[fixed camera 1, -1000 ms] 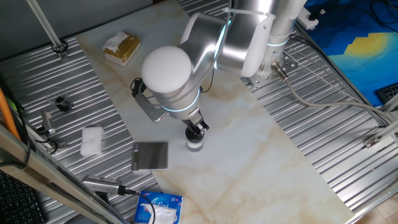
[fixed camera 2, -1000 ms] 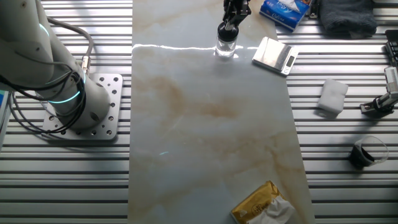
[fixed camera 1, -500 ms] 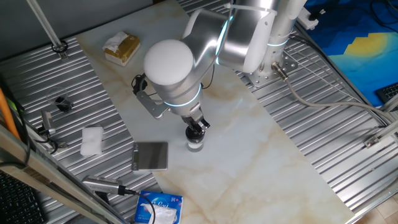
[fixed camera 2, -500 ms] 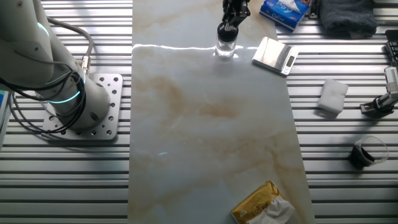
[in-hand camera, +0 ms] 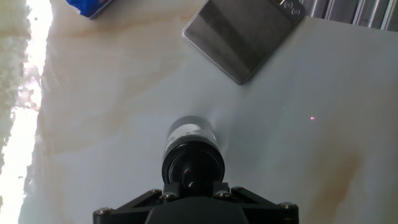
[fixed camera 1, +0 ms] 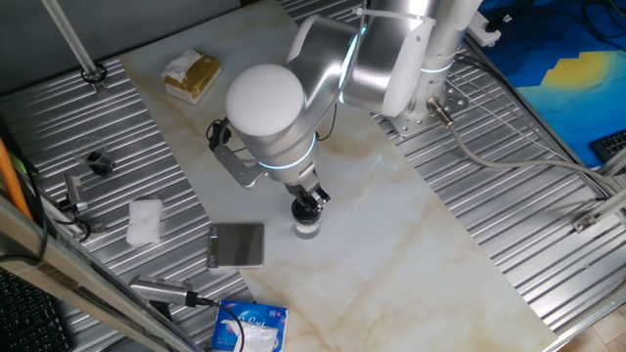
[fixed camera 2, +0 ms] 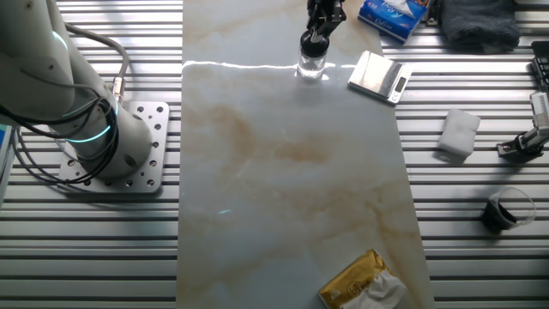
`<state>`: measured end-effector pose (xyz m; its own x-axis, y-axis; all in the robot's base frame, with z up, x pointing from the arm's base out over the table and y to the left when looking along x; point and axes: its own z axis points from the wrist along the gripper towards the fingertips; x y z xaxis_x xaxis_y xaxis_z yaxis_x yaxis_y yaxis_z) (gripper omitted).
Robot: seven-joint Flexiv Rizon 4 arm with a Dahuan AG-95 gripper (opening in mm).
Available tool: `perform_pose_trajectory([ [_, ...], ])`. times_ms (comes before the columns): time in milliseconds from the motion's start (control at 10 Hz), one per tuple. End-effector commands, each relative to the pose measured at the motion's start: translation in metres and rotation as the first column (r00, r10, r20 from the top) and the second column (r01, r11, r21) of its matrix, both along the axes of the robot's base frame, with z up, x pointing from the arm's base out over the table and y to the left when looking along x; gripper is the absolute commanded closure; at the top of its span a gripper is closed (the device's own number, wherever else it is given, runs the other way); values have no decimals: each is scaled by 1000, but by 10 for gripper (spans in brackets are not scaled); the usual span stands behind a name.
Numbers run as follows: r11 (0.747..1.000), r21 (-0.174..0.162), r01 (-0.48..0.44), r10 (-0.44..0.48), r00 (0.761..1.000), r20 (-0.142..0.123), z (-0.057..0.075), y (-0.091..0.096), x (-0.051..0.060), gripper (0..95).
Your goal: Screw the lid onto the jar
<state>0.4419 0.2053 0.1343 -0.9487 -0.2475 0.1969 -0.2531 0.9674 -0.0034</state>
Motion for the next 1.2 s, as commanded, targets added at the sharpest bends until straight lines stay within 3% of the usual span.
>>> perform_pose_trajectory([
  [100,1000,22,2,-2,1000,2,0,0,0,380],
  [400,999,33,-3,3,1000,6,3,1,-1,380],
  [600,997,77,-8,7,1000,18,6,3,-3,380],
  [800,997,77,4,-6,1000,17,6,3,-3,760],
  [1000,997,77,7,-8,1000,17,6,3,-3,760],
  [1100,997,77,8,-9,1000,17,6,3,-3,950],
  [1200,997,78,8,-9,1000,17,6,3,-3,950],
])
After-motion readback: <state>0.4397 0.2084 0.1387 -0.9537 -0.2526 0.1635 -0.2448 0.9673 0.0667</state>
